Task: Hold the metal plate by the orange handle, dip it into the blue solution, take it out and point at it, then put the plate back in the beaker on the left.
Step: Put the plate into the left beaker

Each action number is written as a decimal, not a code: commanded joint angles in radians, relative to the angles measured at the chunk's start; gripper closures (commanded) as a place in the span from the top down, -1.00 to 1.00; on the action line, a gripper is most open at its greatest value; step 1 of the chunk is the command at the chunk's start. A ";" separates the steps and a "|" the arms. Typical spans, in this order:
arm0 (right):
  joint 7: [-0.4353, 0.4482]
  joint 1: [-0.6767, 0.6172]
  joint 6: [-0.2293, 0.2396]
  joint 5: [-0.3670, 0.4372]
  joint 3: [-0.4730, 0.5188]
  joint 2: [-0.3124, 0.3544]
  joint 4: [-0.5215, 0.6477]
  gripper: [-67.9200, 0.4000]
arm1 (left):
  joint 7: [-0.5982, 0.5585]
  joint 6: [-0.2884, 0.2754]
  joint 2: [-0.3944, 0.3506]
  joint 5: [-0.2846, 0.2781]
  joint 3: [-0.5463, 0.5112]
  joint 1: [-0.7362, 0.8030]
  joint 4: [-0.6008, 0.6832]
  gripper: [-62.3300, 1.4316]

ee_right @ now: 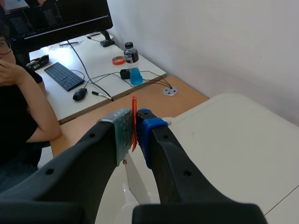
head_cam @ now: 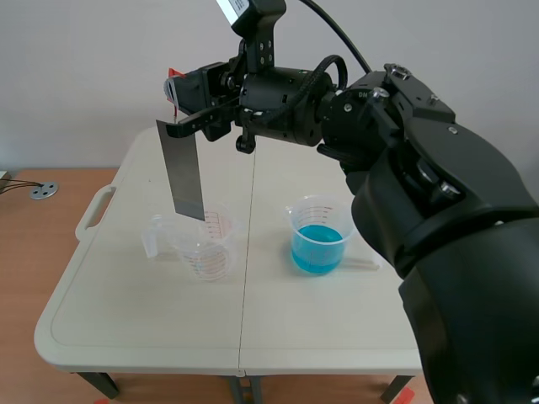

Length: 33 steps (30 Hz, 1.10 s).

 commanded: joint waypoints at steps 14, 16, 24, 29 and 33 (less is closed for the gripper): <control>0.017 -0.043 0.015 -0.029 0.001 -0.006 -0.009 -0.95 | -0.010 -0.001 0.007 -0.006 -0.002 0.000 0.013 -0.87; 0.019 -0.047 0.015 -0.030 0.001 -0.006 -0.021 -0.95 | -0.010 -0.002 0.007 -0.006 -0.001 0.000 0.013 -0.87; 0.058 -0.046 0.015 -0.057 0.001 -0.006 -0.106 -0.95 | -0.011 -0.002 0.007 -0.006 -0.001 0.000 0.013 -0.87; 0.105 -0.046 0.015 -0.108 0.001 -0.006 -0.150 -0.95 | -0.011 -0.002 0.007 -0.006 -0.001 0.000 0.013 -0.87; 0.114 -0.046 0.015 -0.140 0.001 -0.006 -0.168 -0.95 | -0.011 -0.002 0.007 -0.006 -0.001 0.000 0.013 -0.87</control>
